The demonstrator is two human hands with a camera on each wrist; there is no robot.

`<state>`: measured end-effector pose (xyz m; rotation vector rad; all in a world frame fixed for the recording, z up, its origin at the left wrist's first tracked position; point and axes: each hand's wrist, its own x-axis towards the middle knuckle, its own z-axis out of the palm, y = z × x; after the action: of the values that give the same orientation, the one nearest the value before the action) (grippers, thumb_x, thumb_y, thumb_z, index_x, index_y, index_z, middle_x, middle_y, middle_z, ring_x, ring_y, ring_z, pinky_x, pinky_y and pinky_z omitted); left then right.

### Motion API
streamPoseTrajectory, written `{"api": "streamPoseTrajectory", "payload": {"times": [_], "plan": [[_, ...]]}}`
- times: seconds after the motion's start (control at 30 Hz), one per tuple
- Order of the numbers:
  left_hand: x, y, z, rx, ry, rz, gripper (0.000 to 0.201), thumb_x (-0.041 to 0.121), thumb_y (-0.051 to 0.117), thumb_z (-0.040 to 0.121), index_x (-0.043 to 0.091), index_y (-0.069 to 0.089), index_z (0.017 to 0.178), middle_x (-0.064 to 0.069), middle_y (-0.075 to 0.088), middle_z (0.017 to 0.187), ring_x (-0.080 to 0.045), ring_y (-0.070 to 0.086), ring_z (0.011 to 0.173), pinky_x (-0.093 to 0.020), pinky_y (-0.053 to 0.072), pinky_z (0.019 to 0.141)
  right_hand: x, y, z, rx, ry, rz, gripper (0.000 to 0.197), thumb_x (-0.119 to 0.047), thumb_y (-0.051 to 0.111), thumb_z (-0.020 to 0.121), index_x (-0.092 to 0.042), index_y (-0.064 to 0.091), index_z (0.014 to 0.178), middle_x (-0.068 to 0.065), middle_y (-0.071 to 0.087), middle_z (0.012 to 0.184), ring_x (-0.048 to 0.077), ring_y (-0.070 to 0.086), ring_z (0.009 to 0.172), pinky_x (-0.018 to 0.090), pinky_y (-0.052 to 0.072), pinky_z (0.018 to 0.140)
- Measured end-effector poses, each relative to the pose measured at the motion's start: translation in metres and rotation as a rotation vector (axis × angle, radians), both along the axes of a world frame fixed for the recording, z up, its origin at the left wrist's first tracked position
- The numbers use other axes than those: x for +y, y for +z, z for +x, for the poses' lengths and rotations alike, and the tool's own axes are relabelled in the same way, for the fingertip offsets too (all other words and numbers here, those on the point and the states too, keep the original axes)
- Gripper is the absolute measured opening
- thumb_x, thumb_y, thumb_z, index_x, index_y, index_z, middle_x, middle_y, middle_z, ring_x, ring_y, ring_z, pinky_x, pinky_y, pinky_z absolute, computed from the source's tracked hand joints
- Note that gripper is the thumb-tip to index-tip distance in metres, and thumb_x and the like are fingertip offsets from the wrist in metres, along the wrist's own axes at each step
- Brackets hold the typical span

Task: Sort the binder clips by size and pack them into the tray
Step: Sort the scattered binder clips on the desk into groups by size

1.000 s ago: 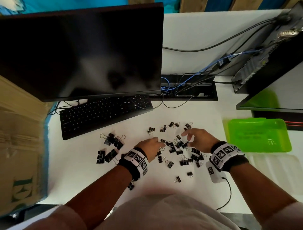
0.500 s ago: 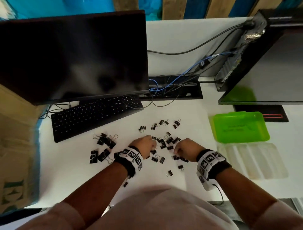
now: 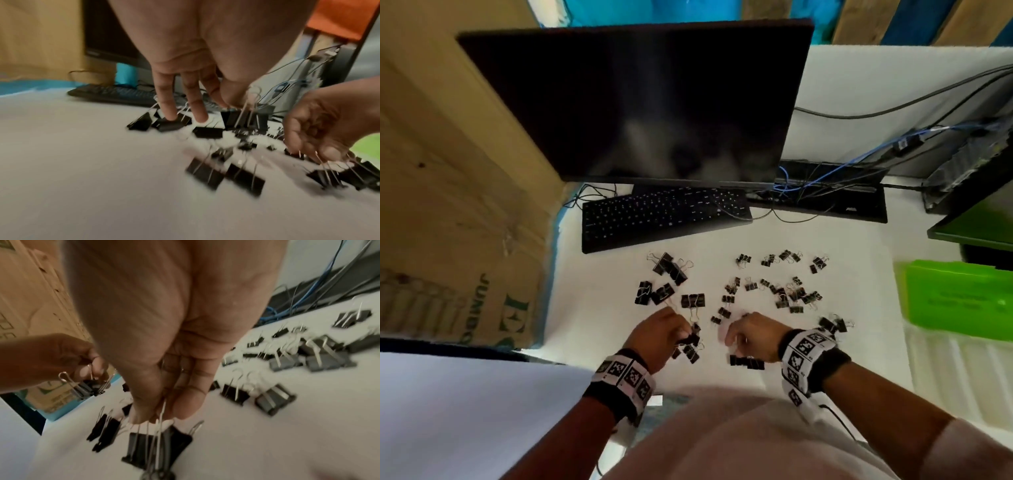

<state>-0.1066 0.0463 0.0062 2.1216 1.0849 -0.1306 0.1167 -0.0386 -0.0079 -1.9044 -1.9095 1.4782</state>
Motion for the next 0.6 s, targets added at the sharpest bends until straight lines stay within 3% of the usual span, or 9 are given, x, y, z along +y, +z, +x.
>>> {"api": "streamPoseTrajectory", "payload": {"times": [0.07,0.13,0.17,0.23,0.3,0.37,0.47,0.6], "plan": [[-0.008,-0.014,-0.021,-0.023,0.137,-0.002,0.014,0.013,0.056,0.09,0.02,0.067,0.085,0.005,0.055,0.09,-0.014,0.058,0.084,-0.028,0.046,0.079,0.003,-0.011,-0.012,0.052,-0.084,-0.065,0.032,-0.004,0.051,0.087,-0.016,0.058,0.115,-0.002,0.065,0.088,0.014,0.06,0.08,0.003,0.04,0.068],[-0.016,-0.023,-0.031,-0.05,0.251,-0.013,0.014,0.008,0.059,0.087,0.017,0.069,0.083,0.005,0.054,0.086,-0.014,0.058,0.081,-0.019,0.043,0.074,0.009,-0.017,-0.019,0.101,-0.175,-0.1,0.038,-0.001,0.049,0.086,-0.02,0.054,0.119,-0.003,0.063,0.077,0.019,0.063,0.077,0.015,0.05,0.073],[-0.019,-0.026,-0.034,-0.071,0.302,-0.027,0.015,0.006,0.06,0.086,0.016,0.07,0.081,0.005,0.054,0.085,-0.014,0.058,0.081,-0.014,0.041,0.072,0.013,-0.018,-0.022,0.097,-0.192,-0.099,0.04,-0.001,0.049,0.086,-0.022,0.052,0.121,-0.003,0.064,0.078,0.019,0.063,0.079,0.023,0.052,0.078],[-0.022,-0.032,-0.036,-0.13,0.404,-0.072,0.014,0.002,0.062,0.084,0.013,0.07,0.08,0.002,0.054,0.085,-0.015,0.058,0.081,-0.005,0.038,0.069,0.021,-0.02,-0.029,0.015,-0.154,-0.053,0.046,-0.004,0.051,0.086,-0.024,0.046,0.127,0.001,0.066,0.09,0.02,0.063,0.088,0.027,0.05,0.081],[-0.023,-0.035,-0.037,-0.173,0.432,-0.086,0.01,0.002,0.064,0.082,0.01,0.07,0.084,0.0,0.055,0.087,-0.012,0.058,0.081,-0.003,0.037,0.07,0.027,-0.02,-0.037,-0.026,-0.154,-0.037,0.047,-0.004,0.05,0.087,-0.022,0.045,0.13,0.008,0.065,0.101,0.024,0.063,0.094,0.023,0.048,0.077],[-0.023,-0.039,-0.039,-0.188,0.408,-0.067,0.012,0.004,0.064,0.083,0.01,0.068,0.092,0.003,0.054,0.093,-0.004,0.055,0.081,-0.003,0.036,0.071,0.031,-0.019,-0.047,0.02,-0.162,-0.044,0.045,0.001,0.046,0.088,-0.016,0.047,0.13,0.014,0.064,0.099,0.026,0.065,0.086,0.019,0.048,0.066],[-0.023,-0.045,-0.046,-0.192,0.409,-0.051,0.027,0.002,0.061,0.083,0.019,0.063,0.104,0.007,0.051,0.108,-0.006,0.055,0.093,-0.003,0.037,0.075,0.035,-0.02,-0.06,0.058,-0.15,-0.015,0.035,0.002,0.042,0.092,-0.001,0.049,0.126,0.018,0.065,0.092,0.017,0.068,0.074,0.008,0.042,0.051],[-0.024,-0.051,-0.052,-0.206,0.419,-0.027,0.036,-0.006,0.057,0.084,0.021,0.06,0.108,0.006,0.048,0.118,-0.009,0.054,0.101,-0.004,0.041,0.079,0.04,-0.026,-0.074,-0.013,-0.128,0.022,0.035,-0.005,0.05,0.088,-0.006,0.052,0.123,0.011,0.067,0.093,0.026,0.065,0.09,0.019,0.047,0.073]]}}
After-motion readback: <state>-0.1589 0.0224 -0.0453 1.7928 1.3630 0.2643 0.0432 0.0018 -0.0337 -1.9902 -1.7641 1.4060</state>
